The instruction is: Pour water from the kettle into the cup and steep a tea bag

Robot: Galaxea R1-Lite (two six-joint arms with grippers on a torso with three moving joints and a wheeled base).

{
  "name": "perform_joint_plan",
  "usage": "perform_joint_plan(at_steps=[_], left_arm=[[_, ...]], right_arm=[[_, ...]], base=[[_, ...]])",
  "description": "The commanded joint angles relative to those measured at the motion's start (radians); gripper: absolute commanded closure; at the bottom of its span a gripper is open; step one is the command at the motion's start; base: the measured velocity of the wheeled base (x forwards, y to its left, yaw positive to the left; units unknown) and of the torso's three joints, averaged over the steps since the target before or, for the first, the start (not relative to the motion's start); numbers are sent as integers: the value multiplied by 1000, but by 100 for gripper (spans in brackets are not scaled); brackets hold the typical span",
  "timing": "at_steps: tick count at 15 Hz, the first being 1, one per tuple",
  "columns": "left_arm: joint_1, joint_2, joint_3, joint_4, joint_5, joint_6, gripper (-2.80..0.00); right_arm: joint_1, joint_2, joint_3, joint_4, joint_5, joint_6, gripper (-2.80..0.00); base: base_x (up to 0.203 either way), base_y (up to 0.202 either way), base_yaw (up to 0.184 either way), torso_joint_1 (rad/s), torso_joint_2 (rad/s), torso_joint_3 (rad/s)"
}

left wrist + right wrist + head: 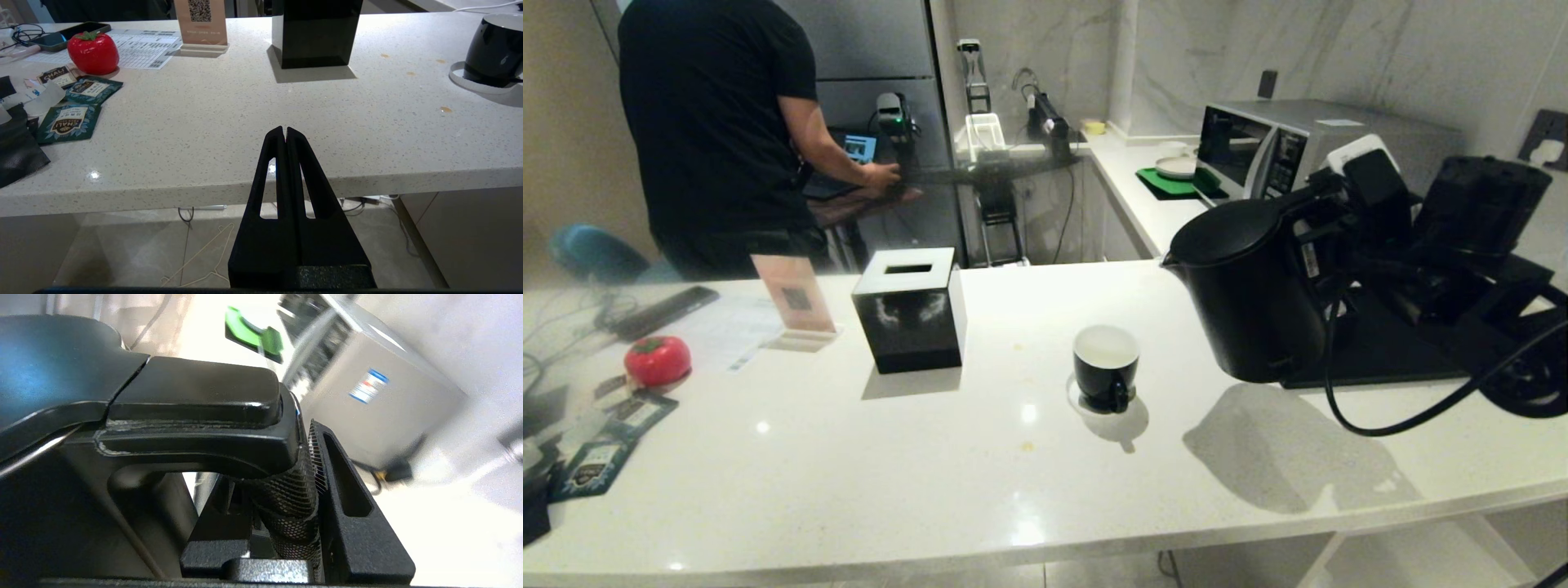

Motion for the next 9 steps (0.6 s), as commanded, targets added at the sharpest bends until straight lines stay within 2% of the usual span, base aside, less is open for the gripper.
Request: perform_joint_plan(at_steps=[1,9], left_arm=[[0,2,0,0,1,0,0],[0,2,0,0,1,0,0]], right_arm=[[-33,-19,3,-2,-2,12,0],[-198,-103,79,5,-2,127,0]], base=[[0,0,0,0,0,0],[0,0,0,0,0,0]])
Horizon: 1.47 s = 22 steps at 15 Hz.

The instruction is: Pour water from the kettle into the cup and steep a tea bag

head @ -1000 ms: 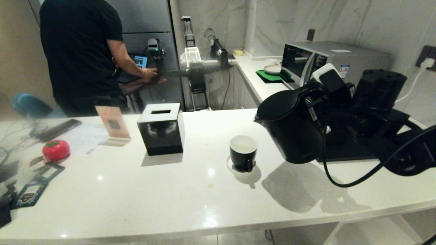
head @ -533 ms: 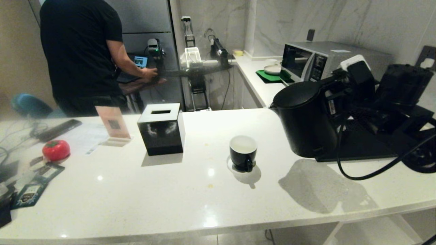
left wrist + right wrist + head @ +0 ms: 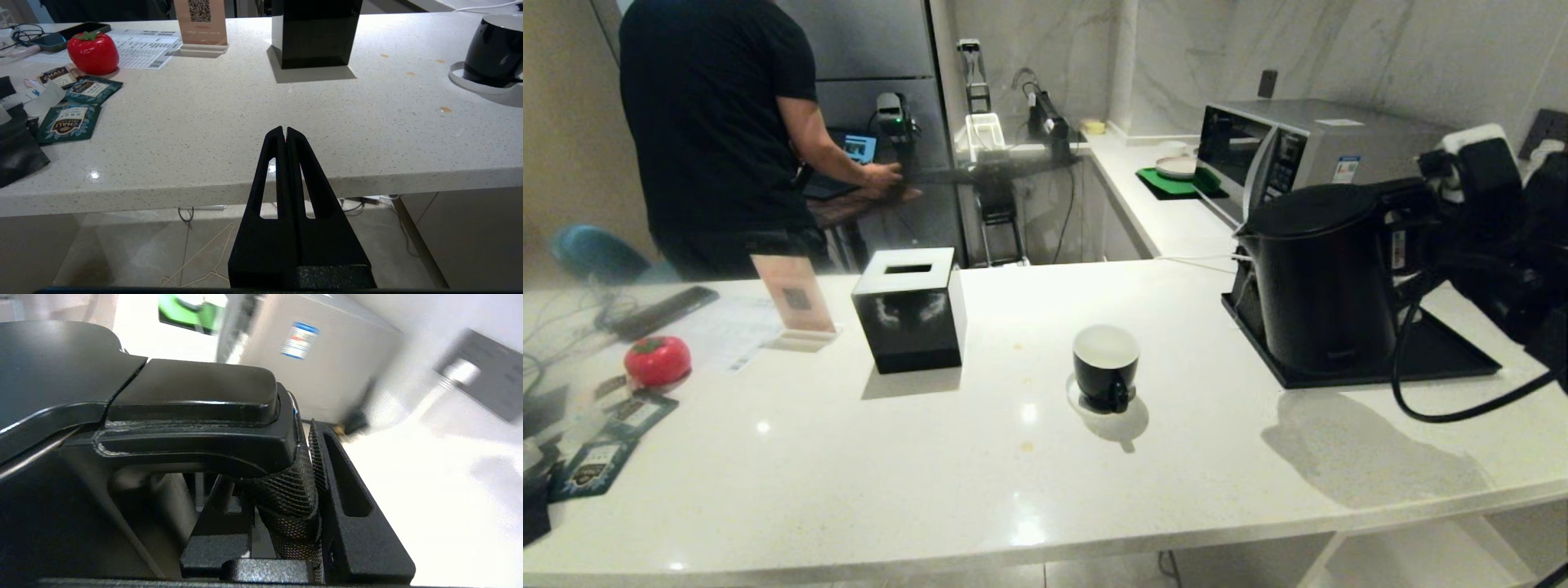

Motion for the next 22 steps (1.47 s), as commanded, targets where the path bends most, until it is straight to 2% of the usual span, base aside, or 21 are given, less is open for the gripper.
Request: perform_joint_plan(at_steps=[1,9,18,22], left_arm=[[0,2,0,0,1,0,0],[0,2,0,0,0,0,0],[0,2,0,0,0,0,0],[0,2,0,0,0,0,0]], right_arm=[[-34,-25,15,-7,-2,6,0],[-191,-78,83,-5,0,101,0],[-405,-73,120,-16,3,213,0],[-447,-44,121,-22,0,254,0]], base=[[0,0,0,0,0,0],[0,0,0,0,0,0],[0,0,0,0,0,0],[0,0,0,0,0,0]])
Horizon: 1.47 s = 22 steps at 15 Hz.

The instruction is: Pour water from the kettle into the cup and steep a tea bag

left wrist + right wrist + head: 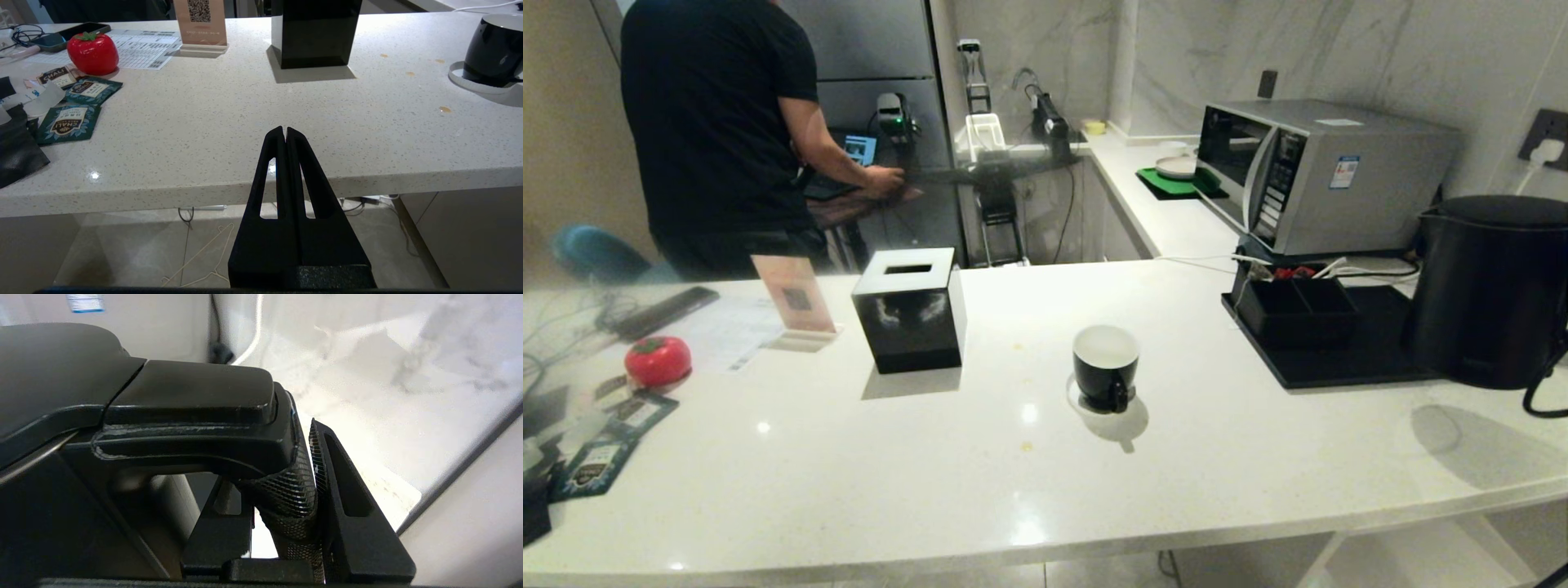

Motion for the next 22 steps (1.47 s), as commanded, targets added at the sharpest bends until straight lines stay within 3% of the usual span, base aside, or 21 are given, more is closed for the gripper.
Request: perform_joint_plan(at_steps=[1,8,13,22], left_arm=[[0,2,0,-1,0,-1,0],[0,2,0,-1,0,-1,0],[0,2,0,-1,0,-1,0],[0,2,0,-1,0,-1,0]], right_arm=[[-25,22,-7,-8,-2,8,0],[-118,161,-68,-55,2,84,0],[-117,283,-166,-102,6,145,0],[-95,485,-331,-140,6,169,0]], base=[[0,0,0,0,0,0],[0,0,0,0,0,0],[0,0,0,0,0,0],[0,0,0,0,0,0]])
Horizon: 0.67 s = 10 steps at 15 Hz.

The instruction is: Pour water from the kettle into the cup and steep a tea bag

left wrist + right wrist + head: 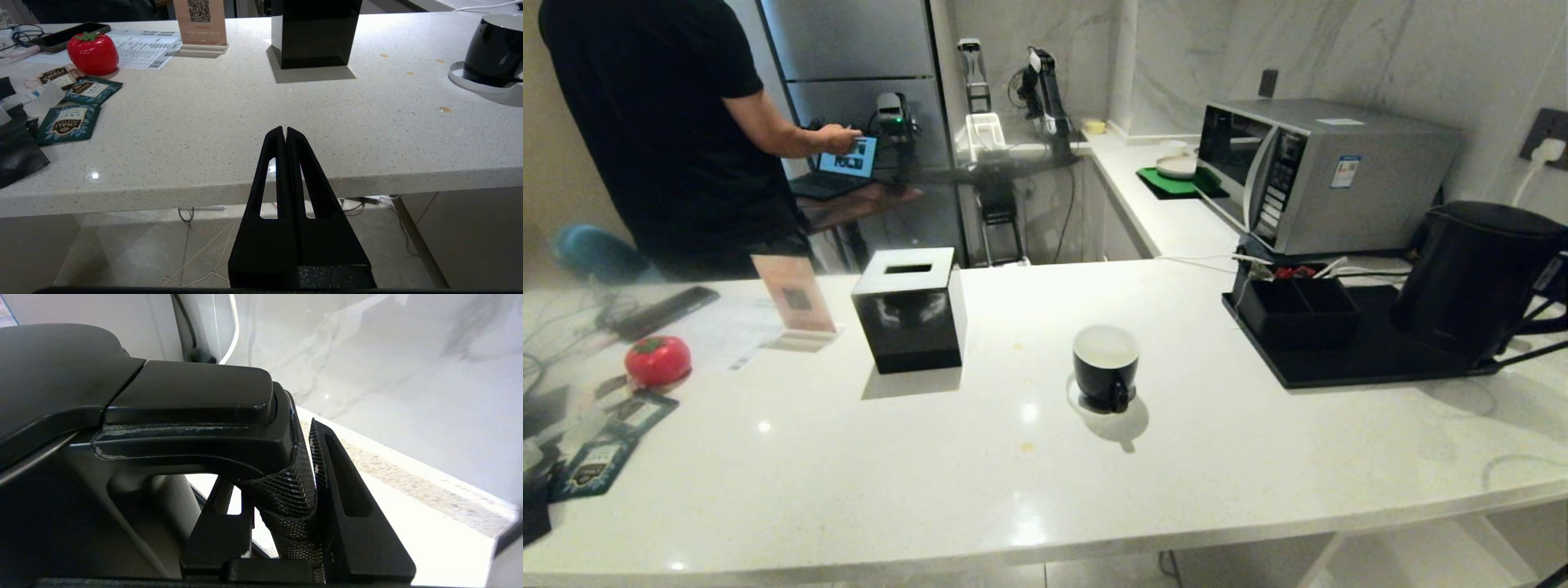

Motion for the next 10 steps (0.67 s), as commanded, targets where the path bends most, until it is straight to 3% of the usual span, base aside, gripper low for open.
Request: perform_joint_plan(at_steps=[1,10], left_arm=[[0,2,0,0,1,-1,0],[0,2,0,0,1,-1,0]], right_arm=[[2,64,-33,-6,-3,-1,0],[4,214,-231,7,0,4,0]], base=[[0,0,0,0,0,0],[0,0,0,0,0,0]])
